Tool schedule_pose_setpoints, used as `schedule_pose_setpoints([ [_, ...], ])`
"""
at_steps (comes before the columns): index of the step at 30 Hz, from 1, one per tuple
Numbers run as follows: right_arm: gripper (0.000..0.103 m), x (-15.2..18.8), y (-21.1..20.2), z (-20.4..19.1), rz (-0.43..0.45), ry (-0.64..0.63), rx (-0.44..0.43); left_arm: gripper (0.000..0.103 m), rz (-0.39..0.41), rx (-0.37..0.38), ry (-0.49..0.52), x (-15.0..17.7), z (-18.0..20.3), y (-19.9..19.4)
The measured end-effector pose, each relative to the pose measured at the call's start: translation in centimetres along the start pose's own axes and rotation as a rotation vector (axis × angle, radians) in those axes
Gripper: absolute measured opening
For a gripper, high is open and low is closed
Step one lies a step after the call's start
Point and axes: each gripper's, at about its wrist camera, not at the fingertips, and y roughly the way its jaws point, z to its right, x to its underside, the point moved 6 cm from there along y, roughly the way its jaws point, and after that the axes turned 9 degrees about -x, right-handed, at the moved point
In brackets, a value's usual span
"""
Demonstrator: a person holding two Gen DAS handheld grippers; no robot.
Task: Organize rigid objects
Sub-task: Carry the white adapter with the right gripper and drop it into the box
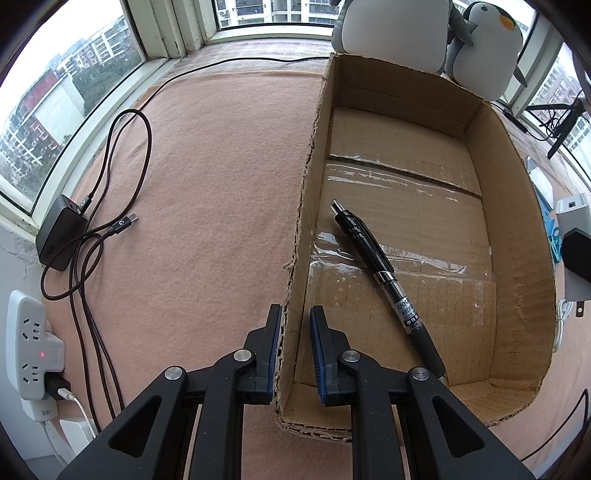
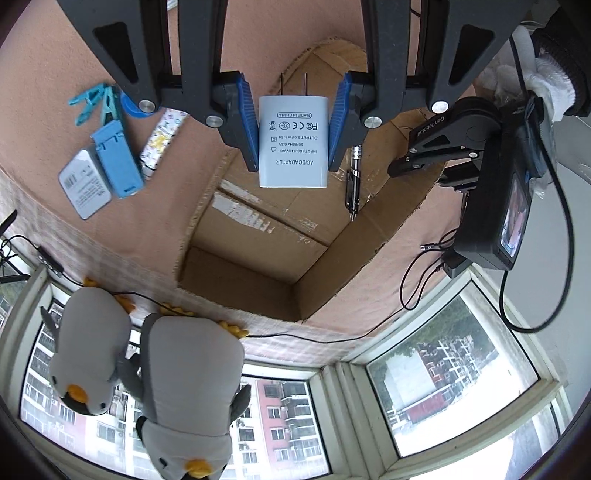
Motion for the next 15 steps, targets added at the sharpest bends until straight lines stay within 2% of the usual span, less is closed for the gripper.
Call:
schedule_pose_setpoints([
  [15,0.032,0.3,3.6,-0.3,-0.066,-0.035,0.037,0.016,0.000,0.001,0.001,0.0,-0.1,0.0],
])
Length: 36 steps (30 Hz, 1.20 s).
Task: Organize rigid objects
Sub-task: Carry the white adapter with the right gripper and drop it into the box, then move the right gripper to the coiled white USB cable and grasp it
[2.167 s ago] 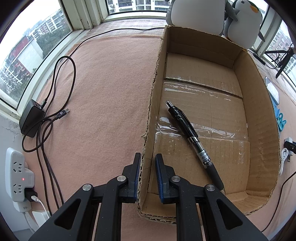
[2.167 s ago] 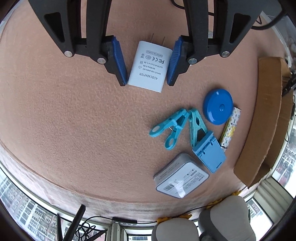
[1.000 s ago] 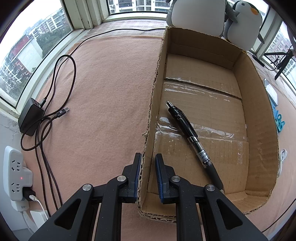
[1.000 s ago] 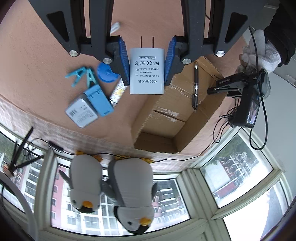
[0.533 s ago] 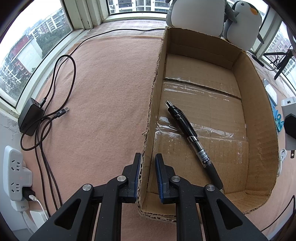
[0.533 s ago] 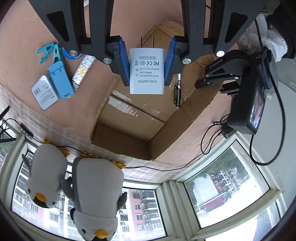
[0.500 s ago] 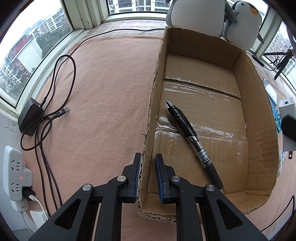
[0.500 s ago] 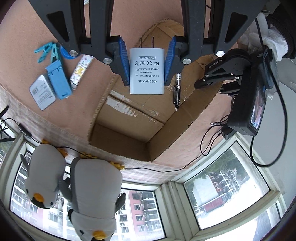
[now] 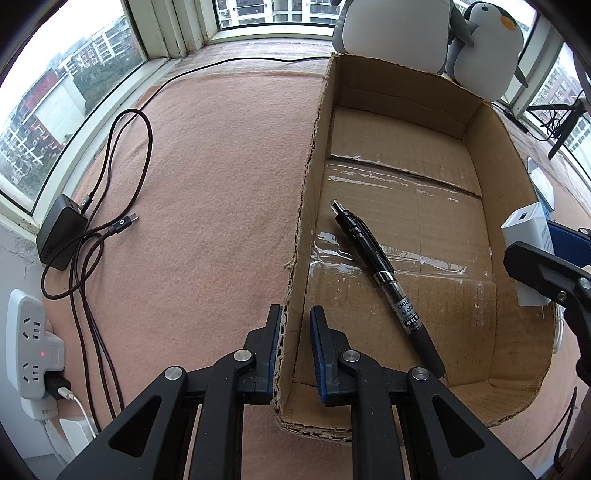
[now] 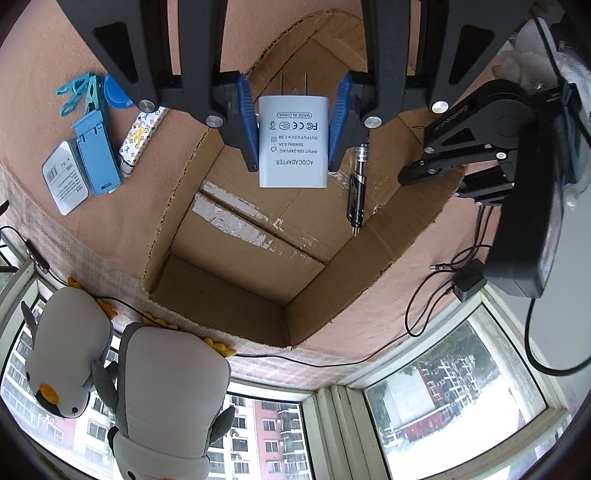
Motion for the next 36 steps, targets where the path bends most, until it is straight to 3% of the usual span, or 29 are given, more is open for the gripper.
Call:
schedule_pose_setpoints([
  [5,0.034,0.1,0.6,-0.3,-0.017,-0.021,0.002,0.015,0.000,0.000,-0.001,0.0,0.0,0.0],
  [8,0.044,0.1,0.1,-0.4,-0.005,-0.022,0.001,0.015,0.001,-0.001,-0.001,0.0,0.0,0.0],
  [15,0.045,0.7,-2.9,1.4,0.029,0.050,-0.020,0.015,0.001,-0.003,-0.001,0.1,0.0,0.1],
  [26,0.045,5.8,-8.9,9.0,0.061,0.265,0.033,0.015,0.001,-0.004,0.001,0.1,0.0,0.1],
  [36,0.045,11.2,-11.0,15.7,0.064,0.496,0.085,0.015,0.005,-0.010,0.004,0.0,0.0,-0.1],
])
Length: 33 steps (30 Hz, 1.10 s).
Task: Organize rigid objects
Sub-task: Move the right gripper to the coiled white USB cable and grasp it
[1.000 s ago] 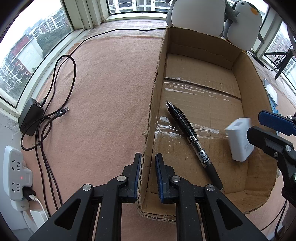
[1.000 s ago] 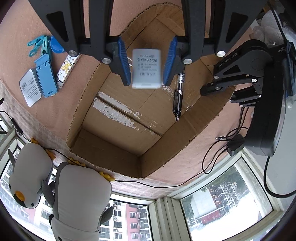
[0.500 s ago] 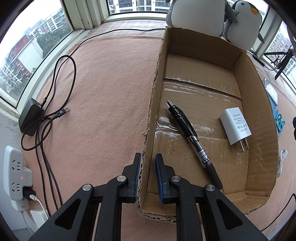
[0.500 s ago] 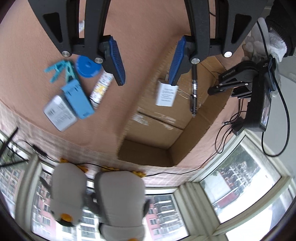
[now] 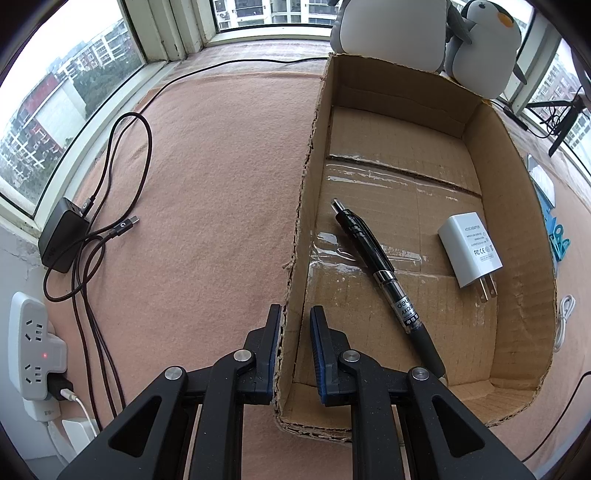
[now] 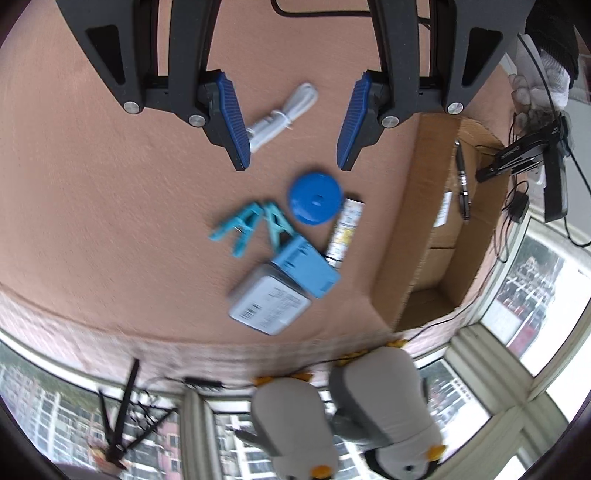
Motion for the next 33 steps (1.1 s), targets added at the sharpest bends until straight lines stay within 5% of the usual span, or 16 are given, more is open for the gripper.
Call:
schedule_pose_setpoints([
  [9,0.045,2.1,1.9,3.0,-0.076,0.140,-0.022,0.016,0.001,-0.003,0.003,0.0,0.1,-0.1],
  [24,0.044,2.7,5.1,2.6,-0.142,0.143,0.029,0.015,0.001,-0.002,0.001,0.0,0.1,-0.1],
  [33,0.027,1.8,6.4,1.2,-0.156,0.059,0.080,0.015,0.001,-0.001,0.000,0.0,0.2,-0.1],
])
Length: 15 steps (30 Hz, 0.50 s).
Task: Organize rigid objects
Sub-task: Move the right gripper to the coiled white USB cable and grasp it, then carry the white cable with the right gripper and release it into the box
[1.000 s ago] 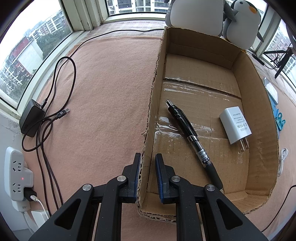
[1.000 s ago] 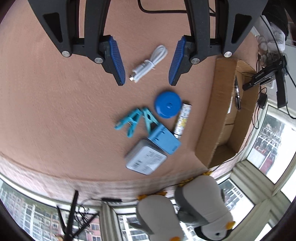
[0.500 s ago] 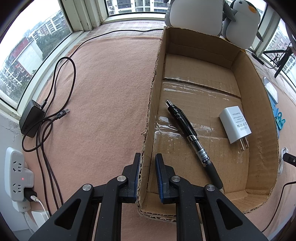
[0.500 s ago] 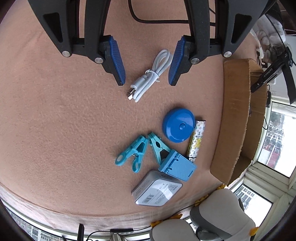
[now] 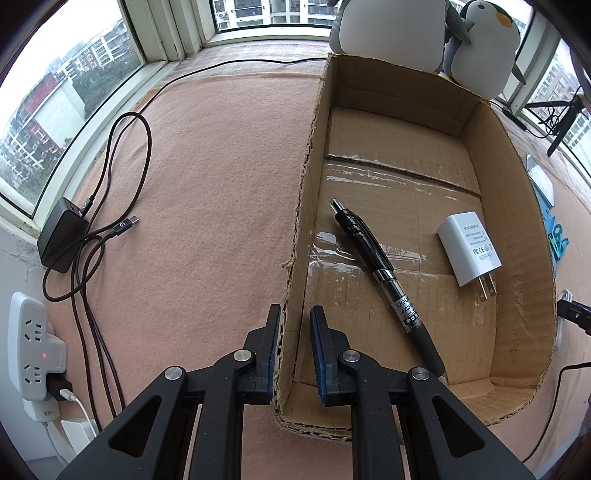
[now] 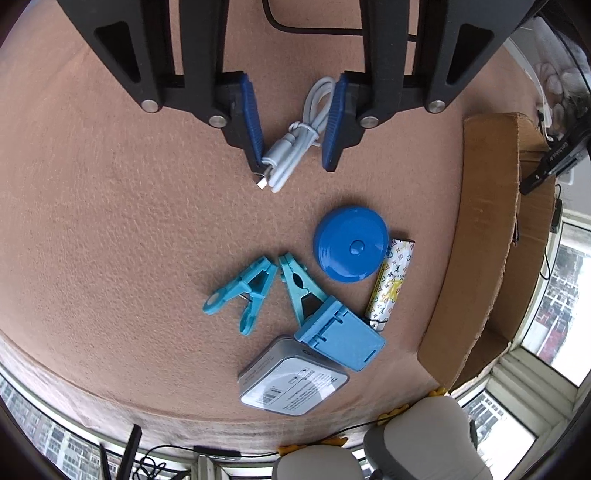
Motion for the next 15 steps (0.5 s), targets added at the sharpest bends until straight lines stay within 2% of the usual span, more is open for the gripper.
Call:
schedule_pose_setpoints([
  [8,0.017,0.74,0.08,-1.05,0.013,-0.108,0.068,0.015,0.000,0.000,0.000,0.01,-0.02,0.01],
  [15,0.013,0.95,-0.49,-0.56,0.032,-0.083,0.028,0.015,0.001,0.003,-0.003,0.04,0.10,0.07],
])
